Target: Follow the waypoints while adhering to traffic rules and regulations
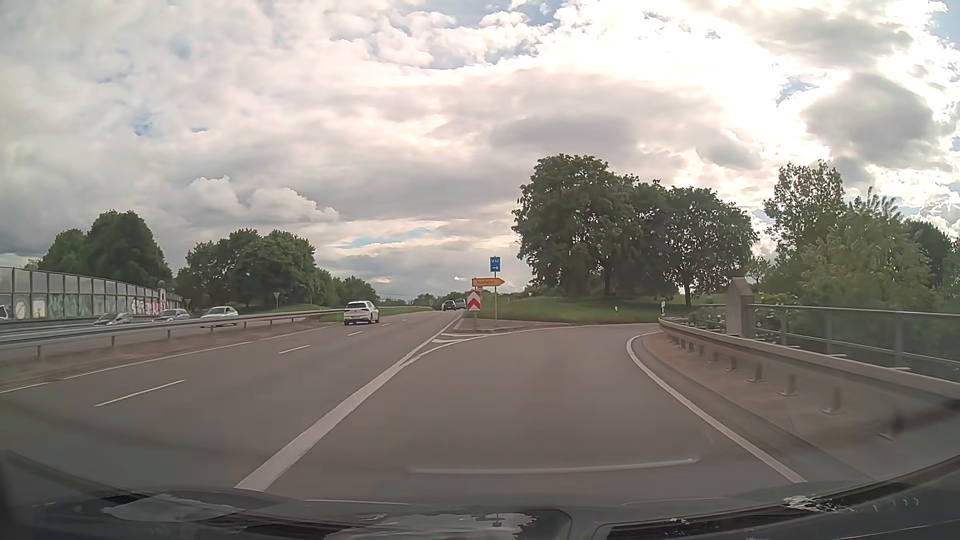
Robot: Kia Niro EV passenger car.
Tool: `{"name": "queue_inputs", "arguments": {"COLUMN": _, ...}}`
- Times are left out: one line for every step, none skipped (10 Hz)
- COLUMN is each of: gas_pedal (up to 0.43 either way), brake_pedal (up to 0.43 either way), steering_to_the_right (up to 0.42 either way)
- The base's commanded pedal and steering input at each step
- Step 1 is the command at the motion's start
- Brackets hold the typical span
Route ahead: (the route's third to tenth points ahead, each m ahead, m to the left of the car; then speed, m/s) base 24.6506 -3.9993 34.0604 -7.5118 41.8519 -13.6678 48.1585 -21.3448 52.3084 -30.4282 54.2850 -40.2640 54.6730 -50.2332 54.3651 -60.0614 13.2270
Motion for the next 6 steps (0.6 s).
{"name": "queue_inputs", "arguments": {"gas_pedal": 0.000, "brake_pedal": 0.122, "steering_to_the_right": 0.025}}
{"name": "queue_inputs", "arguments": {"gas_pedal": 0.000, "brake_pedal": 0.116, "steering_to_the_right": 0.030}}
{"name": "queue_inputs", "arguments": {"gas_pedal": 0.000, "brake_pedal": 0.110, "steering_to_the_right": 0.035}}
{"name": "queue_inputs", "arguments": {"gas_pedal": 0.000, "brake_pedal": 0.091, "steering_to_the_right": 0.038}}
{"name": "queue_inputs", "arguments": {"gas_pedal": 0.000, "brake_pedal": 0.049, "steering_to_the_right": 0.043}}
{"name": "queue_inputs", "arguments": {"gas_pedal": 0.000, "brake_pedal": 0.006, "steering_to_the_right": 0.047}}
